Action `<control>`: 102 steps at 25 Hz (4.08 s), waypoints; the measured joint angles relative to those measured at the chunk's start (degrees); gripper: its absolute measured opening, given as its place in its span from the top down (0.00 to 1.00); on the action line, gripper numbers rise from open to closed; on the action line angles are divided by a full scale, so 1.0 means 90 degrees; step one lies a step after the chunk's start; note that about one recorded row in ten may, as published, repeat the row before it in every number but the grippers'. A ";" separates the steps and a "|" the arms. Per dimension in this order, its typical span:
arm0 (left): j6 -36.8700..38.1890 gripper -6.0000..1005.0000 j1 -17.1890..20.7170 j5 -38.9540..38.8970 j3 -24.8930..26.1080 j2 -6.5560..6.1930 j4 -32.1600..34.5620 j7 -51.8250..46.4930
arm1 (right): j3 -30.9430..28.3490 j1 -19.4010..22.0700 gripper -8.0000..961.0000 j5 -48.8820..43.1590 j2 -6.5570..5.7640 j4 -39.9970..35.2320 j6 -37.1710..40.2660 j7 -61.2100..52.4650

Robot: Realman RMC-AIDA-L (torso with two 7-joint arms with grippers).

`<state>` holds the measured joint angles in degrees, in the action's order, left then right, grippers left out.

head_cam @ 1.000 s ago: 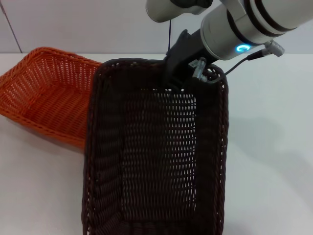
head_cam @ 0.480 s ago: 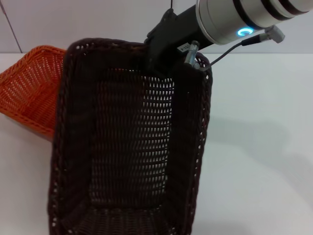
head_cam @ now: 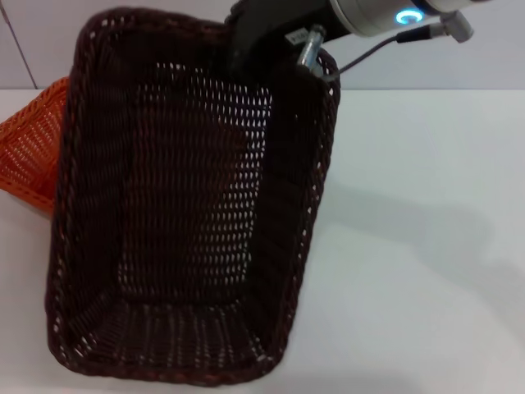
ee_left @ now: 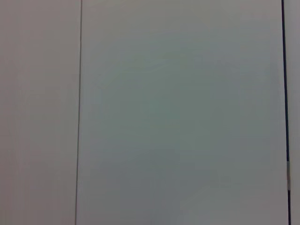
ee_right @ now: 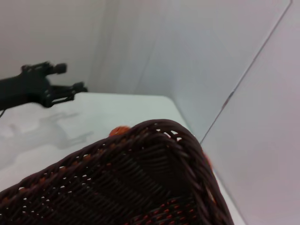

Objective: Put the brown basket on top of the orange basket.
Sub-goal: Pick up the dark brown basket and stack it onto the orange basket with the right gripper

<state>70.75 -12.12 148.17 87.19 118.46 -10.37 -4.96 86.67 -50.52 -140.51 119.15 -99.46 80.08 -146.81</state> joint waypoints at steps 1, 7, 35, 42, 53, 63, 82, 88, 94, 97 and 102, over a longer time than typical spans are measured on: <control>0.0003 0.26 0.0008 0.0000 0.0004 0.0001 0.0000 -0.0001 | 0.0001 0.0020 0.81 -0.0001 0.0005 0.0005 -0.0100 -0.0032; 0.0004 0.26 0.0045 -0.0009 0.0018 0.0002 0.0000 -0.0006 | 0.0019 0.0086 0.81 0.0277 0.0021 0.0121 -0.0629 -0.0128; -0.0049 0.26 0.0079 0.0007 -0.0025 -0.0001 0.0059 -0.0016 | 0.0240 0.0855 0.81 0.3515 0.0002 0.2491 -0.5150 0.0524; -0.0067 0.26 0.0067 0.0031 -0.0030 -0.0015 0.0067 -0.0006 | 0.0746 0.1123 0.81 0.4870 0.0008 0.3122 -0.6129 0.1166; -0.0090 0.26 0.0067 0.0055 -0.0050 -0.0028 0.0076 0.0051 | 0.0834 0.1161 0.81 0.7915 0.0004 0.4021 -0.6079 0.3054; -0.0119 0.26 0.0064 0.0053 -0.0050 -0.0038 0.0181 0.0056 | 0.0685 0.1002 0.81 1.0765 0.0012 0.5489 -0.5256 0.5036; -0.0072 0.26 0.0046 0.0000 0.0009 -0.0037 0.0179 0.0063 | 0.1091 0.0279 0.81 1.3297 0.0042 0.7638 -0.4422 0.6555; -0.0072 0.26 0.0038 0.0027 0.0008 -0.0037 0.0204 0.0063 | 0.1444 0.0162 0.81 1.3296 0.0050 0.7758 -0.4567 0.6644; -0.0078 0.26 0.0060 0.0035 0.0000 -0.0037 0.0210 0.0063 | 0.1659 0.0146 0.81 1.3307 0.0060 0.7772 -0.4772 0.6719; -0.0080 0.26 0.0062 0.0044 -0.0009 -0.0037 0.0207 0.0063 | 0.1682 0.0129 0.81 1.3329 0.0061 0.7785 -0.4900 0.6815; -0.0116 0.26 0.0043 0.0053 -0.0008 -0.0037 0.0208 0.0063 | 0.1826 0.0021 0.81 1.3340 0.0062 0.7856 -0.4960 0.6874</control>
<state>69.70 -11.73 148.64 87.12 118.13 -8.49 -4.39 103.11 -50.33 -20.45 119.71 -28.76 35.44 -84.94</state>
